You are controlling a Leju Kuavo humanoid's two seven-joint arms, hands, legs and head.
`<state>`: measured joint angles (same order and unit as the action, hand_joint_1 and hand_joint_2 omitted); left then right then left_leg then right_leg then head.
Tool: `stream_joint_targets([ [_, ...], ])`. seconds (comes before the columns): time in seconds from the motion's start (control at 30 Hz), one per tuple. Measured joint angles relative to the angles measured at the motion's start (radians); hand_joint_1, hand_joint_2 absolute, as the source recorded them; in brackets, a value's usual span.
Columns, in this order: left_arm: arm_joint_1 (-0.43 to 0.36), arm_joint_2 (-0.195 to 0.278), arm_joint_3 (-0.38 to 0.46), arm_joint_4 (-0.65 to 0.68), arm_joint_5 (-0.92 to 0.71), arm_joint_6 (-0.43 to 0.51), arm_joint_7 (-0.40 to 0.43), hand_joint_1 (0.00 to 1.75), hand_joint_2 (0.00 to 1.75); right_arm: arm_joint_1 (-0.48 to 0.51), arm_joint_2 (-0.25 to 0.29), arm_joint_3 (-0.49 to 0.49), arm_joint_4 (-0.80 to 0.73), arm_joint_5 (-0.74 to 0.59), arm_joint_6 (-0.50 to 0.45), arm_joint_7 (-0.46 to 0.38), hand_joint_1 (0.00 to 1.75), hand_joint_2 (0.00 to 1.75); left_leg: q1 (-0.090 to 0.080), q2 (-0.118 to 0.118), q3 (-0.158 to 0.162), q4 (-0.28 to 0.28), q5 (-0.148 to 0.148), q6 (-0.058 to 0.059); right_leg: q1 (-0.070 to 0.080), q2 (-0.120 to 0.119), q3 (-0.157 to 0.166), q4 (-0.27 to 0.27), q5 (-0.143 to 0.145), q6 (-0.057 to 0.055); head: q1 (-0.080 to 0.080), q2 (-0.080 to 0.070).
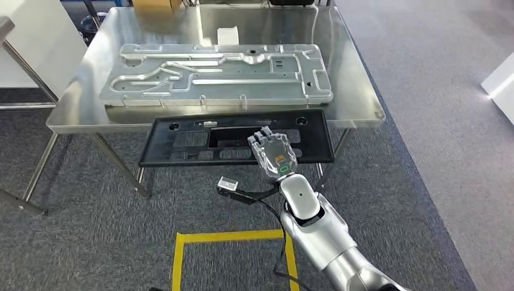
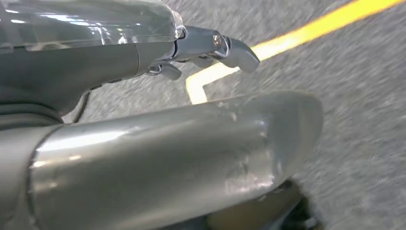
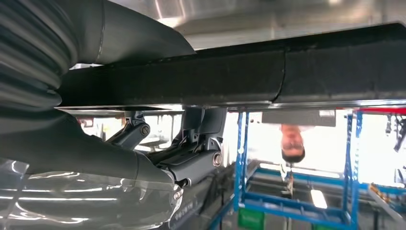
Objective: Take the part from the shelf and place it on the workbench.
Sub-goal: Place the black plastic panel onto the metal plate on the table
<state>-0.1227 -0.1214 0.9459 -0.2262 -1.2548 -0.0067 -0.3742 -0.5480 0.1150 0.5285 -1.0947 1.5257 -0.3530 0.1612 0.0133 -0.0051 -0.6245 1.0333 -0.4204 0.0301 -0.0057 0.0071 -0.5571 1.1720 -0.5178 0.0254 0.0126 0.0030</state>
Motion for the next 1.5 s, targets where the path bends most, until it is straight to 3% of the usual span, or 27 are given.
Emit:
stream_joint_targets([
  [0.03,-0.002,0.000,0.000,0.000,-0.001,0.000,0.000,0.00,0.00,-0.005,0.000,-0.001,0.001,0.000,0.001,-0.001,1.75,1.75,0.000,-0.001,0.014,-0.002,-0.011,0.003,0.000,-0.002,-0.049,0.062,-0.007,0.003,0.002,0.000],
  [0.1,-0.002,0.000,0.000,0.000,-0.001,0.000,0.000,0.00,0.00,-0.009,-0.003,-0.002,0.007,0.001,0.003,-0.001,1.75,1.75,0.000,-0.004,0.046,-0.003,-0.038,0.005,-0.001,-0.002,-0.139,0.136,-0.075,0.005,0.003,0.000],
  [0.17,0.000,0.000,0.000,0.000,-0.001,0.000,0.001,0.00,0.00,-0.009,-0.006,-0.002,0.015,0.001,0.005,-0.002,1.75,1.75,0.000,-0.008,0.086,-0.003,-0.071,0.003,0.001,-0.002,-0.186,0.112,-0.129,0.003,0.003,0.000],
  [0.2,0.001,0.000,0.000,0.000,-0.001,-0.001,0.001,0.00,0.00,-0.009,-0.008,-0.002,0.019,0.001,0.005,-0.003,1.75,1.75,-0.001,-0.010,0.108,-0.004,-0.087,0.002,0.003,-0.002,-0.193,0.067,-0.113,-0.001,0.003,0.000],
  [0.23,0.002,-0.001,0.000,0.000,-0.001,-0.001,0.001,0.00,0.00,-0.009,-0.010,-0.003,0.022,0.001,0.005,-0.004,1.75,1.75,-0.001,-0.011,0.125,-0.005,-0.105,0.000,0.006,-0.002,-0.192,0.005,-0.053,-0.009,0.003,0.000],
  [0.3,0.002,-0.004,-0.001,0.002,-0.001,-0.003,0.002,0.00,0.00,-0.008,-0.014,-0.004,0.030,0.001,0.006,-0.004,1.75,1.75,-0.003,-0.015,0.160,-0.008,-0.139,-0.007,0.016,-0.001,-0.184,-0.098,0.103,-0.027,0.001,0.000],
  [0.33,0.001,-0.005,-0.001,0.002,-0.002,-0.003,0.002,0.00,0.00,-0.007,-0.016,-0.005,0.033,0.001,0.007,-0.004,1.75,1.75,-0.004,-0.016,0.177,-0.014,-0.151,-0.012,0.019,0.000,-0.177,-0.124,0.155,-0.033,0.001,0.000],
  [0.4,-0.002,-0.004,-0.002,0.003,-0.001,-0.002,0.003,0.00,0.00,-0.009,-0.017,-0.006,0.035,0.001,0.008,-0.004,1.75,1.75,-0.008,-0.019,0.196,-0.008,-0.145,-0.024,0.018,0.003,-0.155,-0.136,0.159,-0.044,0.000,0.000],
  [0.47,-0.004,-0.002,-0.002,0.003,-0.001,-0.002,0.003,0.00,0.00,-0.012,-0.016,-0.007,0.037,-0.001,0.007,-0.004,1.75,1.75,-0.009,-0.015,0.168,0.066,-0.103,-0.035,0.011,0.004,-0.119,-0.153,0.143,-0.056,-0.004,0.000],
  [0.53,-0.006,-0.001,-0.003,0.003,-0.001,-0.002,0.004,0.00,0.00,-0.012,-0.016,-0.007,0.041,-0.002,0.007,-0.002,1.75,1.75,-0.007,-0.009,0.090,0.187,-0.091,-0.044,0.008,0.004,-0.081,-0.165,0.120,-0.065,-0.010,0.000],
  [0.6,-0.003,-0.001,-0.003,0.003,-0.001,-0.002,0.005,0.00,0.00,-0.009,-0.016,-0.007,0.047,-0.004,0.007,-0.001,1.75,1.75,-0.005,-0.006,0.007,0.259,-0.168,-0.050,0.008,0.006,-0.044,-0.169,0.090,-0.069,-0.013,0.000],
  [0.67,0.002,-0.001,-0.003,0.003,-0.001,-0.002,0.006,0.00,0.00,-0.005,-0.016,-0.007,0.053,-0.004,0.006,-0.001,1.75,1.75,-0.004,-0.004,-0.044,0.244,-0.264,-0.050,0.009,0.011,-0.003,-0.170,0.055,-0.068,-0.013,0.000],
  [0.7,0.004,-0.001,-0.003,0.003,-0.001,-0.002,0.006,0.00,0.00,-0.004,-0.016,-0.007,0.056,-0.004,0.006,-0.001,1.75,1.75,-0.005,-0.003,-0.057,0.206,-0.269,-0.046,0.011,0.012,0.021,-0.170,0.037,-0.067,-0.014,0.000],
  [0.73,0.006,-0.001,-0.003,0.003,-0.001,-0.002,0.006,0.00,0.00,-0.003,-0.016,-0.007,0.059,-0.004,0.006,-0.001,1.75,1.75,-0.006,-0.003,-0.064,0.153,-0.221,-0.040,0.013,0.013,0.043,-0.170,0.018,-0.066,-0.013,0.000],
  [0.8,0.011,0.000,-0.003,0.003,-0.001,-0.002,0.007,0.00,0.00,-0.003,-0.016,-0.007,0.065,-0.005,0.006,-0.001,1.75,1.75,-0.012,-0.004,-0.067,0.051,-0.050,-0.026,0.018,0.015,0.080,-0.165,-0.020,-0.060,-0.012,0.000],
  [0.83,0.013,0.001,-0.003,0.003,0.000,-0.002,0.007,0.00,0.00,-0.002,-0.016,-0.007,0.068,-0.005,0.005,-0.001,1.75,1.75,-0.016,-0.005,-0.064,0.023,0.015,-0.021,0.019,0.017,0.094,-0.164,-0.037,-0.055,-0.012,0.000],
  [0.87,0.014,0.001,-0.003,0.003,0.000,-0.002,0.007,0.00,0.00,-0.003,-0.017,-0.008,0.070,-0.005,0.005,-0.002,1.75,1.75,-0.018,-0.006,-0.059,0.013,0.043,-0.017,0.020,0.020,0.104,-0.158,-0.046,-0.049,-0.012,0.000],
  [0.93,0.008,0.000,-0.003,0.003,0.003,-0.002,0.008,0.00,0.00,-0.008,-0.016,-0.008,0.070,-0.006,0.004,-0.004,1.75,1.75,-0.017,-0.005,-0.038,0.008,0.039,-0.007,0.019,0.020,0.099,-0.123,-0.038,-0.037,-0.013,0.000],
  [1.0,0.002,0.000,-0.003,0.003,0.005,-0.002,0.007,0.00,0.00,-0.015,-0.015,-0.009,0.071,-0.008,0.002,-0.006,1.75,1.75,-0.013,-0.004,-0.017,-0.003,0.031,0.003,0.017,0.011,0.046,-0.030,-0.019,-0.026,-0.012,0.000],
  [1.03,0.000,0.000,-0.003,0.003,0.007,-0.002,0.007,0.00,0.00,-0.017,-0.016,-0.009,0.072,-0.010,0.002,-0.006,1.75,1.75,-0.011,-0.004,-0.008,-0.008,0.025,0.006,0.014,0.007,0.008,0.025,-0.028,-0.020,-0.011,0.000],
  [1.1,-0.001,0.000,-0.003,0.003,0.009,0.000,0.006,0.00,0.00,-0.016,-0.016,-0.010,0.078,-0.011,0.002,-0.006,1.75,1.75,-0.010,-0.005,0.012,-0.012,0.007,0.009,0.006,0.003,-0.070,0.110,-0.092,-0.010,-0.010,0.000],
  [1.17,0.001,0.000,-0.003,0.003,0.010,0.000,0.006,0.00,0.00,-0.014,-0.017,-0.013,0.087,-0.013,0.002,-0.007,1.75,1.75,-0.010,-0.007,0.036,-0.013,-0.015,0.008,0.000,0.001,-0.121,0.120,-0.134,-0.003,-0.010,0.000],
  [1.2,0.002,-0.001,-0.003,0.003,0.009,0.000,0.006,0.00,0.00,-0.013,-0.018,-0.015,0.092,-0.016,0.002,-0.007,1.75,1.75,-0.009,-0.008,0.049,-0.013,-0.027,0.006,-0.002,-0.001,-0.129,0.088,-0.117,-0.003,-0.010,0.000],
  [1.23,0.002,-0.001,-0.003,0.003,0.009,0.000,0.006,0.00,0.00,-0.013,-0.018,-0.017,0.096,-0.018,0.002,-0.007,1.75,1.75,-0.009,-0.009,0.063,-0.013,-0.037,0.005,-0.002,-0.002,-0.129,0.039,-0.076,-0.004,-0.010,0.000],
  [1.3,0.003,-0.004,-0.003,0.003,0.008,-0.001,0.006,0.00,0.00,-0.015,-0.021,-0.023,0.107,-0.025,0.003,-0.007,1.75,1.75,-0.009,-0.011,0.084,-0.013,-0.058,-0.002,0.001,-0.002,-0.121,-0.082,0.052,-0.012,-0.011,0.000],
  [1.37,0.001,-0.005,-0.004,0.004,0.008,-0.001,0.006,0.00,0.00,-0.017,-0.024,-0.030,0.123,-0.033,0.006,-0.007,1.75,1.75,-0.010,-0.014,0.093,-0.011,-0.073,-0.014,0.008,-0.002,-0.118,-0.142,0.124,-0.026,-0.011,0.000],
  [1.5,-0.003,-0.004,-0.004,0.004,0.006,-0.003,0.006,0.00,0.00,-0.028,-0.025,-0.041,0.153,-0.049,0.013,-0.011,1.75,1.75,-0.011,-0.012,0.089,0.027,-0.088,-0.035,0.004,-0.001,-0.088,-0.159,0.116,-0.052,-0.014,0.000],
])
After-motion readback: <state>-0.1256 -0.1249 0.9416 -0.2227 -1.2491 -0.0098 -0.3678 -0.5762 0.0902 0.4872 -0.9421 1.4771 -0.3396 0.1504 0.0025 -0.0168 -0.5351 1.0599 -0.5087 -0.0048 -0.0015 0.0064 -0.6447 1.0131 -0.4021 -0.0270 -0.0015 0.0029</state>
